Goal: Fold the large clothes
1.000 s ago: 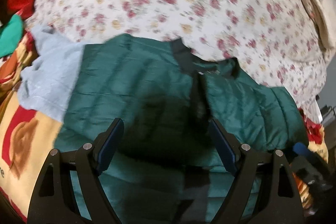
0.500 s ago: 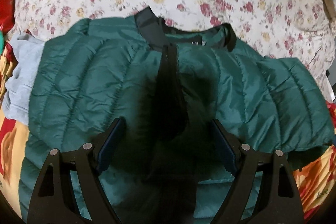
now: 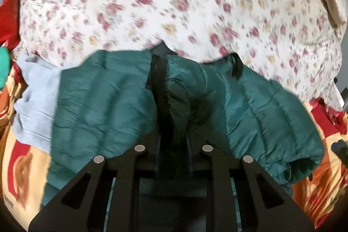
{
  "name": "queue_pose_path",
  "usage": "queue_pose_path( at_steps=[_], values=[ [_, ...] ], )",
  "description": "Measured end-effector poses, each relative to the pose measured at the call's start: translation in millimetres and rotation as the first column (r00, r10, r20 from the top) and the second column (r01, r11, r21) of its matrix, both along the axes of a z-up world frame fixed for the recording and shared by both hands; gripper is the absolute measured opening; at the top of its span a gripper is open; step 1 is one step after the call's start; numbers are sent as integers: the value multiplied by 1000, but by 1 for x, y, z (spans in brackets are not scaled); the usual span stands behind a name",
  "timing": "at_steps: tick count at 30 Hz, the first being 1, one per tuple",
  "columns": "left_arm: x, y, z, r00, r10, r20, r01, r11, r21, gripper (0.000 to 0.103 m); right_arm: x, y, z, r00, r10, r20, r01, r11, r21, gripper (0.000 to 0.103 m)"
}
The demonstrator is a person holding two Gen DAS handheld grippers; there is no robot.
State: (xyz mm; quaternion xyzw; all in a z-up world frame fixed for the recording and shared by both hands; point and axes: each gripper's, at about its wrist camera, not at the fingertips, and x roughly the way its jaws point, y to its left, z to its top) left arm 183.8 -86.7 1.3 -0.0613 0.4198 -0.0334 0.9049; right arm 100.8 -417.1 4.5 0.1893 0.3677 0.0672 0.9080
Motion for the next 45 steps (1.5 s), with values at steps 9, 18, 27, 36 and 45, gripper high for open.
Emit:
queue_pose_path(
  at_steps=[9, 18, 27, 36, 45],
  values=[
    [-12, 77, 5, 993, 102, 63, -106, 992, 68, 16, 42, 41, -18, 998, 59, -28, -60, 998, -28, 73],
    [-15, 114, -29, 988, 157, 12, -157, 985, 69, 16, 92, 99, -53, 988, 141, -56, -149, 969, -199, 73],
    [-17, 118, -35, 988, 152, -7, -151, 986, 66, 23, 115, 114, -68, 982, 166, -87, -184, 939, -292, 73],
    [-36, 121, -6, 988, 147, 52, -149, 989, 26, 60, 60, 124, -26, 977, 211, -29, -211, 937, -279, 73],
    [-26, 83, -19, 996, 81, 43, -85, 992, 94, 66, 54, 143, -52, 971, 224, -89, -241, 924, -298, 73]
  ],
)
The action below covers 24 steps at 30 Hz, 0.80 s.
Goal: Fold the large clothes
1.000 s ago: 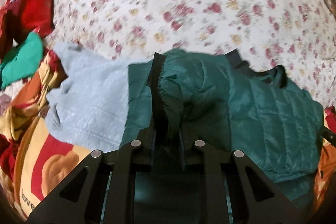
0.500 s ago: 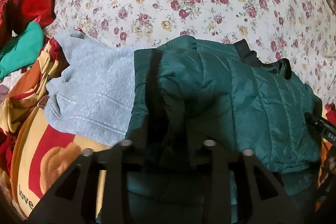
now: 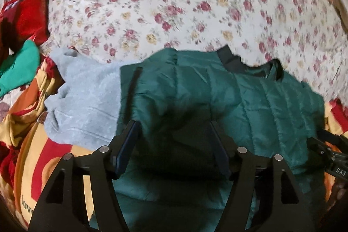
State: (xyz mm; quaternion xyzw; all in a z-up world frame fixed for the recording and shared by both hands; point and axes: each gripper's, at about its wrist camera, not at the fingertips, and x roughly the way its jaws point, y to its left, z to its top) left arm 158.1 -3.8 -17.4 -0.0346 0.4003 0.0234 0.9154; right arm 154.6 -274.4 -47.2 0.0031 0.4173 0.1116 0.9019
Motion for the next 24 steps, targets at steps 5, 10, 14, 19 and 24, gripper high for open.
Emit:
queue_pose_path(
  at_steps=[5, 10, 14, 19, 24],
  values=[
    [17, -4, -23, 999, 14, -43, -13, 1000, 19, 66, 11, 9, -26, 1000, -1, -16, 1, 999, -43, 77],
    [27, -5, -34, 998, 8, -66, -6, 1000, 27, 67, 13, 12, -32, 1000, 7, -12, -8, 998, -62, 79],
    [30, -6, -36, 997, 6, -75, -3, 999, 41, 67, 6, 7, -16, 1000, -1, -14, 1, 999, -32, 78],
    [33, -5, -39, 996, 4, -84, 0, 999, 40, 69, -7, -4, 12, 998, -18, 55, 18, 1000, 1, 78],
    [36, -7, -41, 995, 1, -99, 4, 999, 45, 71, 8, -17, 10, 996, -76, 43, 76, 997, -18, 78]
  ],
)
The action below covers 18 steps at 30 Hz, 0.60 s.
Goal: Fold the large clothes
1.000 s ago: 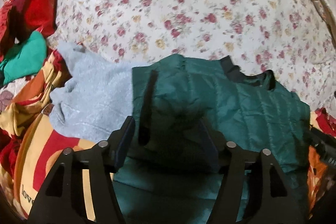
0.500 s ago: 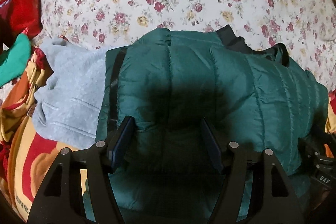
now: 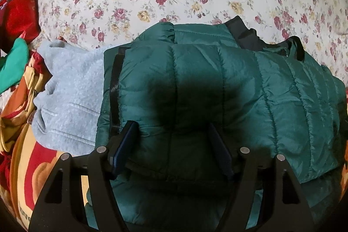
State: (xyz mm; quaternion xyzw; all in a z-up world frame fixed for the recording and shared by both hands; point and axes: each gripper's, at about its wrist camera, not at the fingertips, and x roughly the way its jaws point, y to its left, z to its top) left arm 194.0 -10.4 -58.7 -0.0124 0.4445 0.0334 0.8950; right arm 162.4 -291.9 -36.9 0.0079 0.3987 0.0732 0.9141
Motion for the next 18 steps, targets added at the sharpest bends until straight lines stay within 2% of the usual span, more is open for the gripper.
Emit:
queue_pose_path(
  at_steps=[4, 7, 15, 17, 18],
  values=[
    [4, -1, -3, 1000, -4, -7, 4, 1000, 2, 72, 16, -5, -18, 999, -16, -40, 17, 1000, 14, 78],
    [5, -1, -5, 1000, -7, -12, 7, 1000, 0, 74, 21, -1, -30, 999, -12, -45, 11, 1000, -17, 79],
    [8, -1, -9, 1000, -5, -26, 5, 1000, 0, 78, 27, -3, -34, 995, 11, -96, -12, 1000, 0, 87],
    [8, -2, -9, 1000, -6, -23, 6, 1000, 5, 78, 29, -1, -36, 994, 27, -109, -27, 1000, 8, 100],
    [7, -3, -9, 1000, -7, -18, 7, 1000, 10, 78, 29, 2, -37, 992, 40, -118, -39, 999, 6, 103]
  ],
)
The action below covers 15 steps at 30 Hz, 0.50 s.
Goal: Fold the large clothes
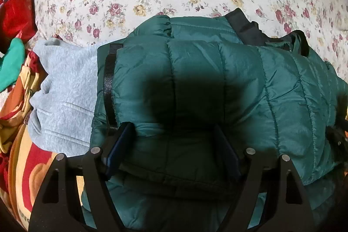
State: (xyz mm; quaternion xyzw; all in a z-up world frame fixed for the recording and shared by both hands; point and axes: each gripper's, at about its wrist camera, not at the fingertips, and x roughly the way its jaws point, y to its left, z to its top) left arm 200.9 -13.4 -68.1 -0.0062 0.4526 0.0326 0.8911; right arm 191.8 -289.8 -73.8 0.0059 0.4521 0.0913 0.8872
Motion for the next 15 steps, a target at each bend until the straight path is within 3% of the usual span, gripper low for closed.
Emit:
queue_pose_path(
  at_steps=[4, 10, 13, 15],
  values=[
    [-3, -2, 2, 1000, -16, 5, 16, 1000, 20, 78, -5, 9, 11, 1000, -14, 10, 15, 999, -50, 102],
    [-15, 1, 16, 1000, -5, 23, 6, 1000, -1, 78, -43, 4, 39, 991, -24, 129, 29, 999, -35, 101],
    [-21, 1, 21, 999, -4, 42, 5, 1000, -29, 78, -46, -4, 41, 989, -45, 139, 47, 999, -13, 89],
    [-22, -1, 19, 999, -1, 40, 3, 999, -46, 78, -39, -12, 33, 992, -71, 105, 73, 997, -15, 89]
  ],
)
